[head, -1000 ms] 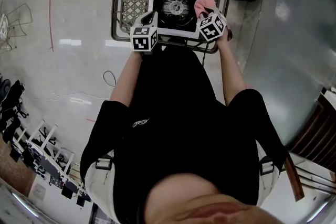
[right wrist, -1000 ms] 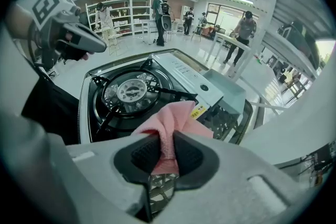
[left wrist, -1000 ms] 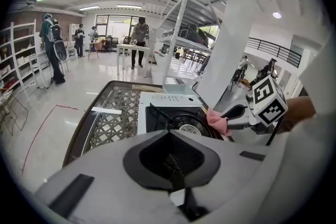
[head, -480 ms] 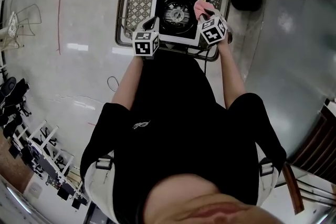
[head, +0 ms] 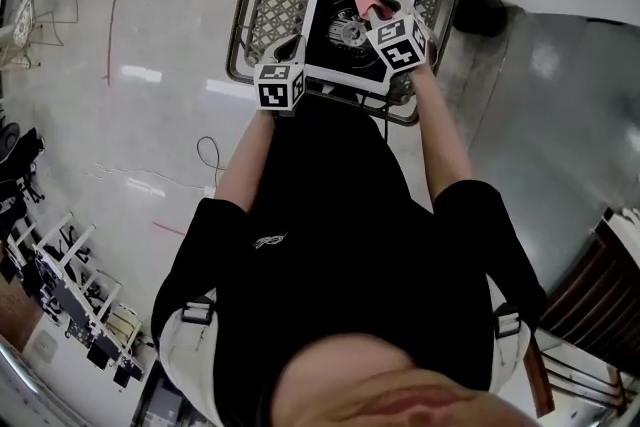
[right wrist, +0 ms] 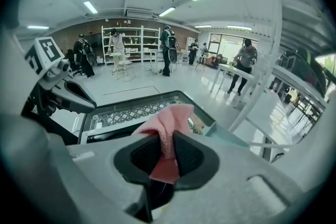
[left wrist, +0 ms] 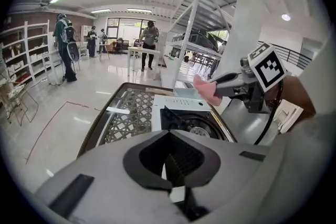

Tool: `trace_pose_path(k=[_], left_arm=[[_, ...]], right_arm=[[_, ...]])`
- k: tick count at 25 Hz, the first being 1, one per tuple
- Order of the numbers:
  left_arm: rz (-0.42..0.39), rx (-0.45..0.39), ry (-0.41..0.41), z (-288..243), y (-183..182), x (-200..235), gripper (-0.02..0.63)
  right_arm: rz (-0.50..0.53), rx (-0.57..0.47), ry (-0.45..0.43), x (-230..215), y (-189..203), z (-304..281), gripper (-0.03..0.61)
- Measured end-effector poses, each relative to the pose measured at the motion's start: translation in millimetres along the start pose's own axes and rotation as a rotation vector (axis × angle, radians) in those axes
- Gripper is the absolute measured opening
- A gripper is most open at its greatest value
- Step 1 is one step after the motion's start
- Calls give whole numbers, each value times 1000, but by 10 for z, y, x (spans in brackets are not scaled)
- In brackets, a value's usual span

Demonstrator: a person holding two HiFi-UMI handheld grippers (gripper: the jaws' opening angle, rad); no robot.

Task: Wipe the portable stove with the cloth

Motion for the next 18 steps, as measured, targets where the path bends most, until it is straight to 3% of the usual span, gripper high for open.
trace_pose_path(k=[9,12,18], left_arm=[[109,-56,-17,1,-238,554,0],[126,-62,-14,-29,-264,681,0],[175,-50,-30,-65,-197,959,0]], right_arm=[[187,47,-90,491,-614,-655,60],[262,106,-123,697,-592,-941,60],[314,201,-142,835,-422,-1281,60]])
Point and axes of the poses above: the fingertips, and each gripper's own axes: z backward along the fingers, x to its left, y out of its underside, the point moved 3 cm from there along z, backward along the fingers, and after that the axes turned 2 degrees about -y, right-handed, at the moved point
